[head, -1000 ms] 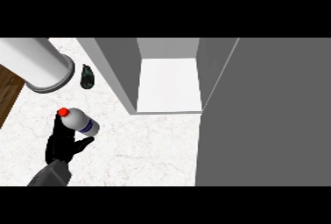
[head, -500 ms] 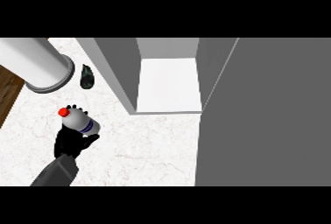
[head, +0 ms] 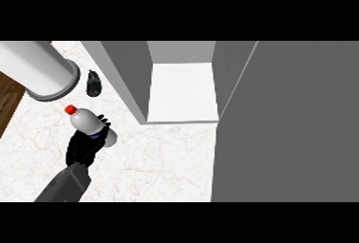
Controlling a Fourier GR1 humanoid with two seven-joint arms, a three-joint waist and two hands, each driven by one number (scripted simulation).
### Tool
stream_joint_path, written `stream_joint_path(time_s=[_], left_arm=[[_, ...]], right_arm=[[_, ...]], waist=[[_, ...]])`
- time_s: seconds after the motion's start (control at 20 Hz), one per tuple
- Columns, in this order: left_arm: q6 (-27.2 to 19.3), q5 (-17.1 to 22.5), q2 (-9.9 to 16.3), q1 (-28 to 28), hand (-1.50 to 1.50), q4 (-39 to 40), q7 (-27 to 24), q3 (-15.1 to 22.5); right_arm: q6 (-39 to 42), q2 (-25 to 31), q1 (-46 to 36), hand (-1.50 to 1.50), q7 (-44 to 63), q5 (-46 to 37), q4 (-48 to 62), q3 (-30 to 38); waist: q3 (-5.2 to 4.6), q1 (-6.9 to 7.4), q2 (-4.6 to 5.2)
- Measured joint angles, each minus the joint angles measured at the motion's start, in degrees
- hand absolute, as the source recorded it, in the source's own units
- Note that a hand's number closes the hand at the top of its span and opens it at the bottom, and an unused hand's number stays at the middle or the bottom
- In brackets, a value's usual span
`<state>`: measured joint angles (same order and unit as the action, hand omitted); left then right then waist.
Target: Pick up the bottled water, place it into the cabinet and close the cabinet
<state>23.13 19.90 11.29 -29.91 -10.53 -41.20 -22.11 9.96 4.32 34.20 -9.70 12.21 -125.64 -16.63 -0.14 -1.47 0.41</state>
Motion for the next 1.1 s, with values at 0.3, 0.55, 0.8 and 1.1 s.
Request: stream_joint_path(time_s=[0.3, 0.55, 0.8, 1.1], left_arm=[[0.3, -0.3, -0.7, 0.2, 1.50, -0.4, -0.6, 0.5], [4.6, -2.0, 0.1, 3.1, 1.50, -2.2, 0.3, 3.0], [5.7, -3.7, -0.4, 5.9, 1.50, -5.6, -1.0, 5.3], [7.4, -1.6, -0.8, 8.3, 1.50, -9.5, 1.4, 5.2]], right_arm=[[0.4, 0.4, 0.8, -1.50, -1.4, 0.5, 0.6, 0.5], [-0.1, -0.2, 1.3, -1.50, -2.7, -0.6, 2.3, -0.6], [0.1, 1.0, 1.1, -1.50, -1.8, 0.9, 1.2, 0.9], [0.2, 1.2, 2.4, -1.50, -3.7, -0.2, 2.2, 0.2]], waist=[[0.03, 0.15, -0.08], [0.07, 0.59, -0.27], [0.22, 0.76, -0.49], [0.20, 1.07, -0.56]])
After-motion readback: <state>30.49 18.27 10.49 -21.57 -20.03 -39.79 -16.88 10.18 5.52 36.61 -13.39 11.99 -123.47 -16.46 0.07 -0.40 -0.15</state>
